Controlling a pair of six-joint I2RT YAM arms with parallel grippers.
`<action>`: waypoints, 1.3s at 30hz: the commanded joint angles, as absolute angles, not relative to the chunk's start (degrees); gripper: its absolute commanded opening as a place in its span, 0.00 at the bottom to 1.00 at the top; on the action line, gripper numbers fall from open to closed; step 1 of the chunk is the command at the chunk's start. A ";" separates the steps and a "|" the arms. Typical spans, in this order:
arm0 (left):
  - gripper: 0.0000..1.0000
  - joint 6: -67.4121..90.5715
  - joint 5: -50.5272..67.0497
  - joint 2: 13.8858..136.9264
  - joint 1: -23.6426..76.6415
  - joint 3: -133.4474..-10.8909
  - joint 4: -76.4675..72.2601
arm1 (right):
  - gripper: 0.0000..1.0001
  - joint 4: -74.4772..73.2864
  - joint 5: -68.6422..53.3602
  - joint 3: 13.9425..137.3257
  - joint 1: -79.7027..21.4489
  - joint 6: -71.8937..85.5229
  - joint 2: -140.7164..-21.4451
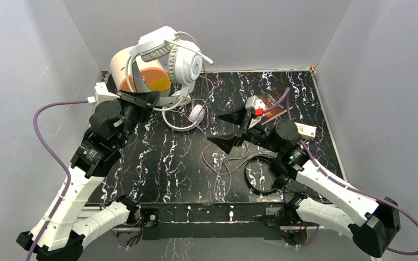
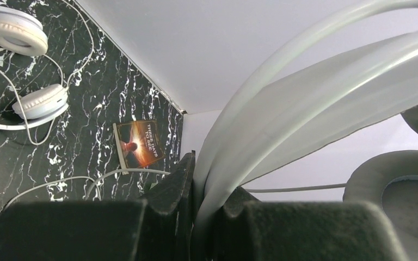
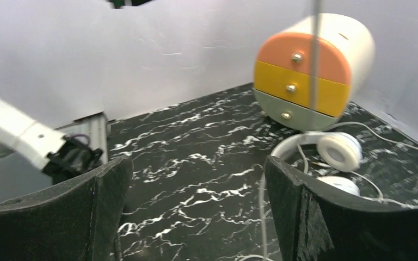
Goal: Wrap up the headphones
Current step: Wrap the headphones cable around the headphones.
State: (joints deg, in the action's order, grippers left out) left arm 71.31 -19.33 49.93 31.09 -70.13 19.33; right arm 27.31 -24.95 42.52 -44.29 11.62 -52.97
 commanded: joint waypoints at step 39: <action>0.00 68.95 -25.02 51.57 31.11 -57.80 -21.99 | 0.00 36.72 -23.13 56.60 -53.98 48.43 -66.60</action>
